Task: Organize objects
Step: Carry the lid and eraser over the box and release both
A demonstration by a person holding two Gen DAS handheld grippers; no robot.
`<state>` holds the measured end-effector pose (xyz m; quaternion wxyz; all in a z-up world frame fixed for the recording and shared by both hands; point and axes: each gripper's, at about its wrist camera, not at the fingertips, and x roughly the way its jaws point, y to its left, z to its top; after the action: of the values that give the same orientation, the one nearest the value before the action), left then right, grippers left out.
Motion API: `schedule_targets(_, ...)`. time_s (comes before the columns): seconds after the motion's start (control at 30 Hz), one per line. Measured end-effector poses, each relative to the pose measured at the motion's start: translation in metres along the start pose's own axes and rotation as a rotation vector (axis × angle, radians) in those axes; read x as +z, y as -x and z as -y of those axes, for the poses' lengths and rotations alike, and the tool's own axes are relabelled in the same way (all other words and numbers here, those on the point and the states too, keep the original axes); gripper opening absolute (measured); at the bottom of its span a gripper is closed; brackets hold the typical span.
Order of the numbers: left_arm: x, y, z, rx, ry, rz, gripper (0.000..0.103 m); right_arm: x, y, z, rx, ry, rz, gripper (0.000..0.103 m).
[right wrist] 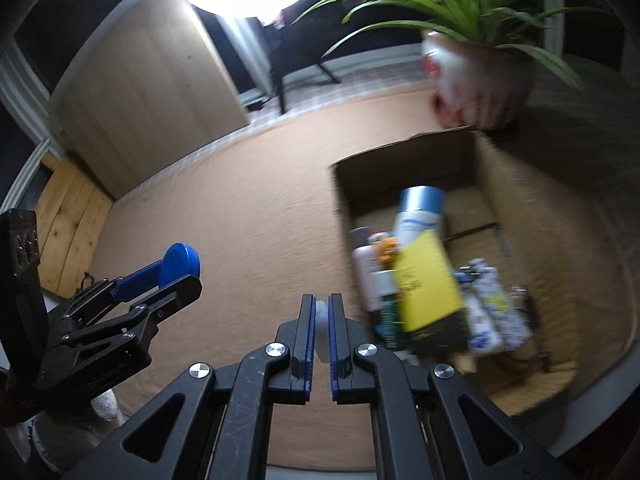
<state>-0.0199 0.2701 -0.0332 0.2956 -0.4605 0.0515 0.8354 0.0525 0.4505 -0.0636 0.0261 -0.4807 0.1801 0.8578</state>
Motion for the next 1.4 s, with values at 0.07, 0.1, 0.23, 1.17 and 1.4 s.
schedule_targets(0.07,0.004,-0.005,0.013,-0.016,-0.018,-0.004,0.054,0.0,0.005,0.012,-0.018,-0.015,0.014,0.006)
schedule_targets(0.1,0.006,-0.007,0.021,-0.024,-0.029,-0.006,0.054,0.0,0.008,0.018,-0.03,-0.022,0.021,0.006)
schedule_targets(0.23,0.01,-0.02,0.04,-0.041,-0.054,-0.017,0.054,0.0,0.013,0.039,-0.065,-0.045,0.034,0.006)
schedule_targets(1.17,0.052,-0.088,0.101,-0.098,-0.121,-0.069,0.054,0.008,0.018,0.078,-0.136,-0.057,0.054,0.008)
schedule_targets(1.4,0.057,-0.086,0.091,-0.089,-0.094,-0.057,0.085,0.009,0.029,0.067,-0.177,-0.019,0.123,0.06)
